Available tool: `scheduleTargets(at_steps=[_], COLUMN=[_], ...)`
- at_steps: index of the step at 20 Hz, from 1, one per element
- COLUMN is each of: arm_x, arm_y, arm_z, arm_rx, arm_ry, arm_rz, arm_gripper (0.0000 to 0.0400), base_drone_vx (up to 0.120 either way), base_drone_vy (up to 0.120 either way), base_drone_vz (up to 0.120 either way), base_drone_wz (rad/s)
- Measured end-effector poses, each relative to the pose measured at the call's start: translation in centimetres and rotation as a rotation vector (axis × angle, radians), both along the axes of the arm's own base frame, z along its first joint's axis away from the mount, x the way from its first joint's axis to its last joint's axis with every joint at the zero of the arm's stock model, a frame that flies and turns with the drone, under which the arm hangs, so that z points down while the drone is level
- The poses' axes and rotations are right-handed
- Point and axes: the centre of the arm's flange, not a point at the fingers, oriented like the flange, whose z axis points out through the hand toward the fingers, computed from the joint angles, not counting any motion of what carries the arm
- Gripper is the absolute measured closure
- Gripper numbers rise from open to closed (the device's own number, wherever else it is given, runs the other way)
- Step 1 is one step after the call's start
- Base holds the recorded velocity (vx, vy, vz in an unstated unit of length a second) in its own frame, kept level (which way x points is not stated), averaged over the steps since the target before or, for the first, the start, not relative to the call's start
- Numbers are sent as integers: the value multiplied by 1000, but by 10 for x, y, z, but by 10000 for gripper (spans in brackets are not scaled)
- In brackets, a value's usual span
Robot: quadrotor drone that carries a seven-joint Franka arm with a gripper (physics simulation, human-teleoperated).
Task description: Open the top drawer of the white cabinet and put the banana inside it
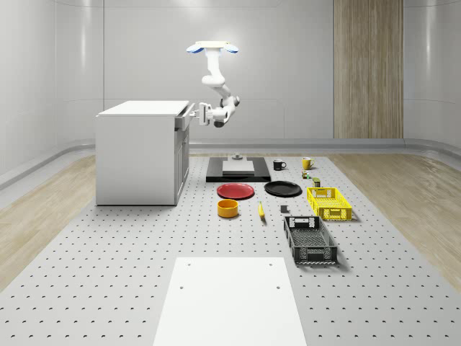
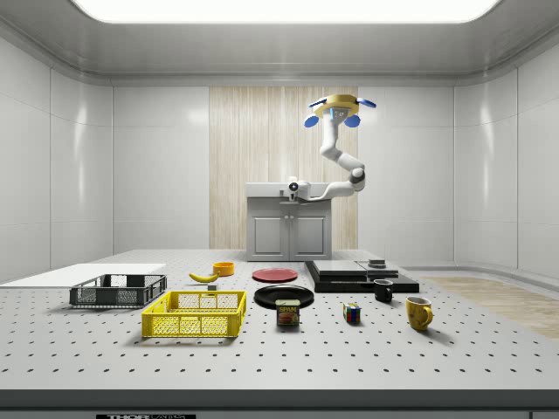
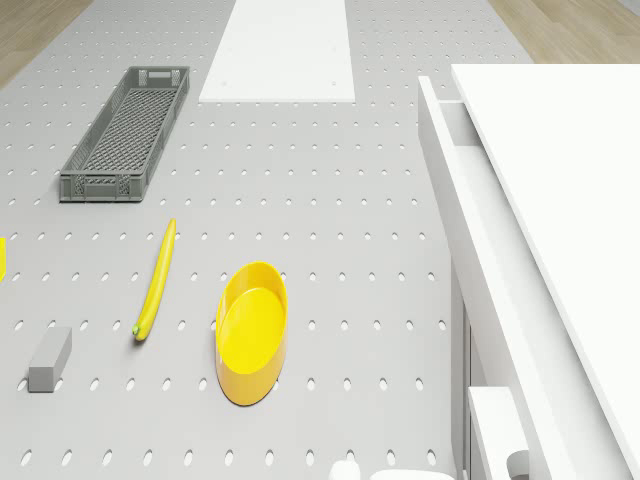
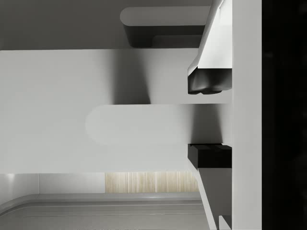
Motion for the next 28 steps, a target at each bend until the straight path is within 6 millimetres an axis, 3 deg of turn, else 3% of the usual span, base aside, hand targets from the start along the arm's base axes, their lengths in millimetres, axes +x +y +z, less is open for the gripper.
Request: scheduleTargets(at_steps=[1, 2, 3, 4, 5, 6, 7, 8, 9, 10, 19, 21, 23, 28], arm_x=[4, 7, 14, 15, 13, 9, -4, -25, -32, -30, -6, -4, -2, 0], arm_y=[-4, -13, -30, -37, -40, -44, -53, -72, -102, -112, -116, -117, -116, -101], arm_z=[-10, -35, -57, -55, -48, -33, -13, -4, -20, -25, -4, -2, 0, 1], arm_rx=[-6, -51, -16, -10, -3, 25, -33, -67, -64, -52, 0, 4, 7, 11], arm_ry=[-11, -60, -51, -37, -24, 14, 56, -34, -59, -47, 15, 20, 23, 27], arm_rz=[1, 35, 34, 29, 24, 17, 26, 89, 96, 82, 17, 12, 9, 4], arm_gripper=[197, 29, 110, 151, 214, 366, 400, 378, 360, 346, 300, 182, 111, 32], base_drone_vx=[0, 0, 0, 0, 0, 0, 0, 0, 0, 0, 0, 0, 0, 0], base_drone_vy=[0, 0, 0, 0, 0, 0, 0, 0, 0, 0, 27, 0, 0, 0], base_drone_vz=[0, 0, 0, 0, 0, 0, 0, 0, 0, 0, 0, 0, 0, 0], base_drone_wz=[0, 0, 0, 0, 0, 0, 0, 0, 0, 0, 0, 0, 0, 0])
